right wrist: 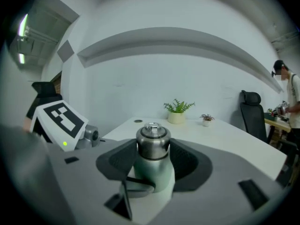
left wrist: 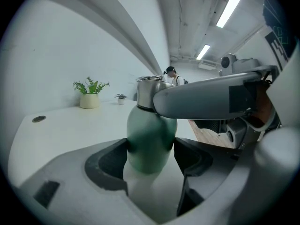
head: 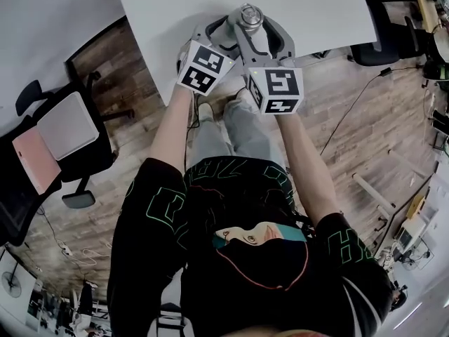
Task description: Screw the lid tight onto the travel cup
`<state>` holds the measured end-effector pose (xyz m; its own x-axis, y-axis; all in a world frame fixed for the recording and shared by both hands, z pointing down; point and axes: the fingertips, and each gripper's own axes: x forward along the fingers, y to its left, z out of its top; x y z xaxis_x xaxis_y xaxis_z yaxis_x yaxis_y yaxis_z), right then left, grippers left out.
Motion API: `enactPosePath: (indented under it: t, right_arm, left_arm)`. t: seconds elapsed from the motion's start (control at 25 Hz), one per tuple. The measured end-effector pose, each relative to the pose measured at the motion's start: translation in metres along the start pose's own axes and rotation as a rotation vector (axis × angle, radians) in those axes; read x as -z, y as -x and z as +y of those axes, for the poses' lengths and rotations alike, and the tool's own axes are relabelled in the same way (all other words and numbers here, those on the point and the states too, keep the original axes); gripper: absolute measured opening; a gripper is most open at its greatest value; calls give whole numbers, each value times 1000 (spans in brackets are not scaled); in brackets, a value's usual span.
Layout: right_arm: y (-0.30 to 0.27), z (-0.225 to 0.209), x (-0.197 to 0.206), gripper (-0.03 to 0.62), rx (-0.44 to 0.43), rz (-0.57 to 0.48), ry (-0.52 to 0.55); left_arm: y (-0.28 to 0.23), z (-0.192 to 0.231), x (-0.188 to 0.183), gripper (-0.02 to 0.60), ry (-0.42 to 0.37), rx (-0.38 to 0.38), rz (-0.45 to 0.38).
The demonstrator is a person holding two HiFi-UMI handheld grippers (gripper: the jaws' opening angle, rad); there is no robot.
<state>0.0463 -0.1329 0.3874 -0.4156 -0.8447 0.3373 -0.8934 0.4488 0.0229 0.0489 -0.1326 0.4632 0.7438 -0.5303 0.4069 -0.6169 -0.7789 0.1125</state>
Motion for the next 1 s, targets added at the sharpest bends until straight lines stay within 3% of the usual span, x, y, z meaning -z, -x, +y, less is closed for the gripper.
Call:
enactPosePath:
  t: [0.16,0.36,0.64,0.84,1.0]
  right_arm:
    - [0,3,4,230,-148,37,34]
    - [4,6,-3,250,-326,38,197]
    - [6,1,-9,247,-573,50,296]
    - [2,6,-8,230,-719,56,278]
    - [1,6,-7,224,-750,38,260]
  left_arm:
    - [0,0,0,324,2,2,3]
    - [1,1,1,322,-5,-2,0]
    - [1,-1,2,324,-10,-6,0]
    - [1,1,3,323,-8,-13,0]
    - [1,1,4,324,-10,-15,4]
